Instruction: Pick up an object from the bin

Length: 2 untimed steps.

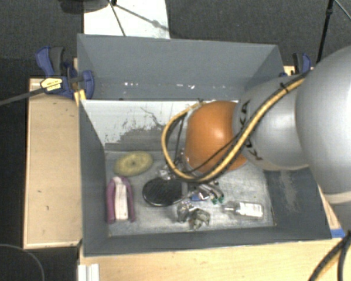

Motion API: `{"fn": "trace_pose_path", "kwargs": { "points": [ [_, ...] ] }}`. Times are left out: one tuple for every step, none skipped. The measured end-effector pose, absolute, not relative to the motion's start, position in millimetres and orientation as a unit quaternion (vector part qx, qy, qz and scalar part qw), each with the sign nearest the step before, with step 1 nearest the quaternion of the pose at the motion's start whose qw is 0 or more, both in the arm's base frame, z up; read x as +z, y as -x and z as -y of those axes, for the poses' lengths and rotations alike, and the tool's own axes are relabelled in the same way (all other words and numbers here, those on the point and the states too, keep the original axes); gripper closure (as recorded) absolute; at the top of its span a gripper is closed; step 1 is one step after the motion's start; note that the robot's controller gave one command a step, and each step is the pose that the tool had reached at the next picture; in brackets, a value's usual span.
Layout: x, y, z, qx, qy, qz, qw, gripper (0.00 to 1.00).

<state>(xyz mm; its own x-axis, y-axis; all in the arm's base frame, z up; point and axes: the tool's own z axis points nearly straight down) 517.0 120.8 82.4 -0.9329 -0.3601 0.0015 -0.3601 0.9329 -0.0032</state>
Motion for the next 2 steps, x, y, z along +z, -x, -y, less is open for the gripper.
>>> {"fn": "trace_pose_path", "kwargs": {
  "points": [
    [83.1,-516.7,-126.0,0.0,-0.187,0.982,-0.001,1.0],
    [218.0,-508.5,-123.5,0.0,-0.283,0.959,-0.004,1.0]
  ]
}}
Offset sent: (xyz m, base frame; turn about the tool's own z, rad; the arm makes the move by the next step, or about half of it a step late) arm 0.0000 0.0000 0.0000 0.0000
